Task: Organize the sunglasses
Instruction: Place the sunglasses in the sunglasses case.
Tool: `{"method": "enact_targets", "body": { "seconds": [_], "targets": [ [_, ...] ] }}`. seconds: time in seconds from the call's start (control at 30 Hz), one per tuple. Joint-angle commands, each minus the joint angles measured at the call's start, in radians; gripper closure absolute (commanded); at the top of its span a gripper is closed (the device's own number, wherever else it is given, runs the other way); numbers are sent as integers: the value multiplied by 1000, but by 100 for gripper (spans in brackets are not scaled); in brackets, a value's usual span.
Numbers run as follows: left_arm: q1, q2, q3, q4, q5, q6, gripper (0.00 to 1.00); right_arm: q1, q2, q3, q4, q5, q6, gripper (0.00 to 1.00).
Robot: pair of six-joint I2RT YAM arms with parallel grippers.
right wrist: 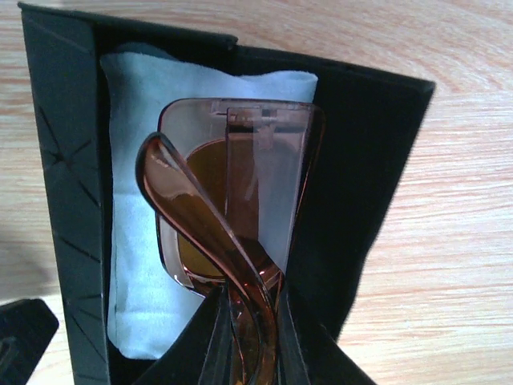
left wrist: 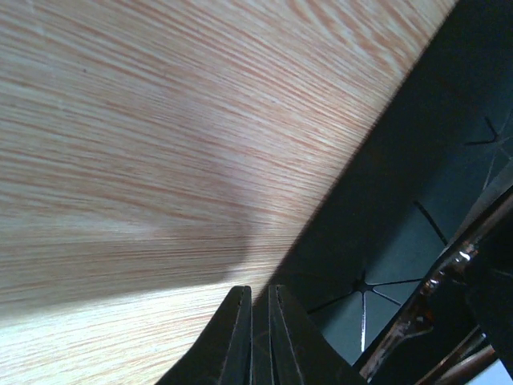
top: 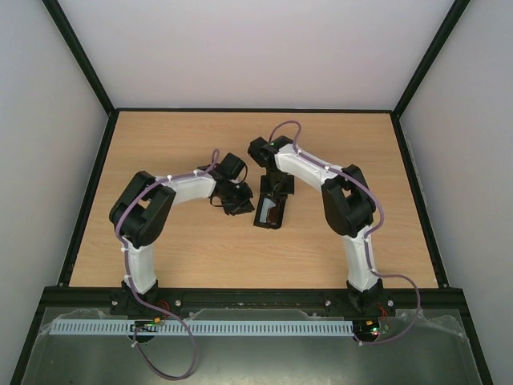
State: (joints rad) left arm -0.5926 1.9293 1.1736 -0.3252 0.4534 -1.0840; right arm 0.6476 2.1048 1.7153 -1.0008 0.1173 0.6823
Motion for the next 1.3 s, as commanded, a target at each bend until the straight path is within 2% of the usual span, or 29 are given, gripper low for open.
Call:
{"method": "enact_targets", "body": {
  "seconds": [0.0,0.37,0.63,0.87,1.27],
  "targets": [
    [-14,-36,-14,-3,21,5,90,6,36,40,-39,28,26,99],
    [-44,-55,-48,20,30,-4,90,21,133,169,-63,40,40,99],
    [-43,-59,-53,28,38,-4,90,36,161,168,-68,72,40,99],
    [-37,-55,-45,30,38,-4,90,38,119,146,-76,129,2,99],
    [-31,-52,-31,26,32,-5,90,32,56,149,-77,91,-35,98]
  ]
}}
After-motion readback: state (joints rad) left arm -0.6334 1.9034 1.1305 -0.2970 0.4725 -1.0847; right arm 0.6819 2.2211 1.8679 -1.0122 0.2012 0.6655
